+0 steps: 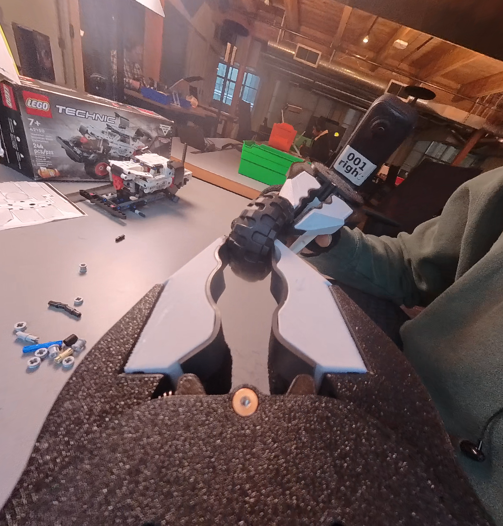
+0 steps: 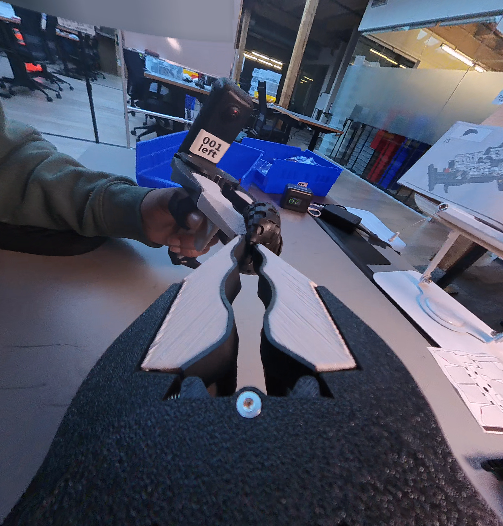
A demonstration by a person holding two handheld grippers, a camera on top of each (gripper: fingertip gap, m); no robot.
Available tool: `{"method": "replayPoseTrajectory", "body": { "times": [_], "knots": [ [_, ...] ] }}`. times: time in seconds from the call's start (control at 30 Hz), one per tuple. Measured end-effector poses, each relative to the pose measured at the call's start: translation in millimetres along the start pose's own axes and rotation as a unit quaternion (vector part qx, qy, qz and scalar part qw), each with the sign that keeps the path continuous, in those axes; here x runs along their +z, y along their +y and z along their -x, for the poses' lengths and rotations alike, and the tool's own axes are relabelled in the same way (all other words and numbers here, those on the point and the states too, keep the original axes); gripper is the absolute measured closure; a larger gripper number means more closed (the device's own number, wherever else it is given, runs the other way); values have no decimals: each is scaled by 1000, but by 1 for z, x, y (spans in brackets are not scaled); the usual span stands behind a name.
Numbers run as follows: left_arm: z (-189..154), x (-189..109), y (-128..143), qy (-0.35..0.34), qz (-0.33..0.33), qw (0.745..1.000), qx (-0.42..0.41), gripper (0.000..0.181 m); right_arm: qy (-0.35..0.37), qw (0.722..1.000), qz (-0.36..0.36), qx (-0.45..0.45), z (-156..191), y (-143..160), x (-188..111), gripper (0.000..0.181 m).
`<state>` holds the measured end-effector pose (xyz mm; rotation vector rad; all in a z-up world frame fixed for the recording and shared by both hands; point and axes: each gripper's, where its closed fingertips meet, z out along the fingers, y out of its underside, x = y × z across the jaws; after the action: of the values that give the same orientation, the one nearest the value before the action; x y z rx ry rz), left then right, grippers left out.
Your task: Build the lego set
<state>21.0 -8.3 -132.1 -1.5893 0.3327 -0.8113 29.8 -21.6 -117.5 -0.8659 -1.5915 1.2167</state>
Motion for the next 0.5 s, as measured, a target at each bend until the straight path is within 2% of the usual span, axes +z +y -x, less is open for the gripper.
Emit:
{"method": "replayPoseTrajectory", "body": {
  "times": [0.3,0.5],
  "knots": [
    [-1,6,17,17,25,999,-27,157,-25,999,14,23,8,16,-6,181],
    [-6,7,20,25,32,999,-4,157,-42,999,11,31,12,19,-10,181]
  ]
}}
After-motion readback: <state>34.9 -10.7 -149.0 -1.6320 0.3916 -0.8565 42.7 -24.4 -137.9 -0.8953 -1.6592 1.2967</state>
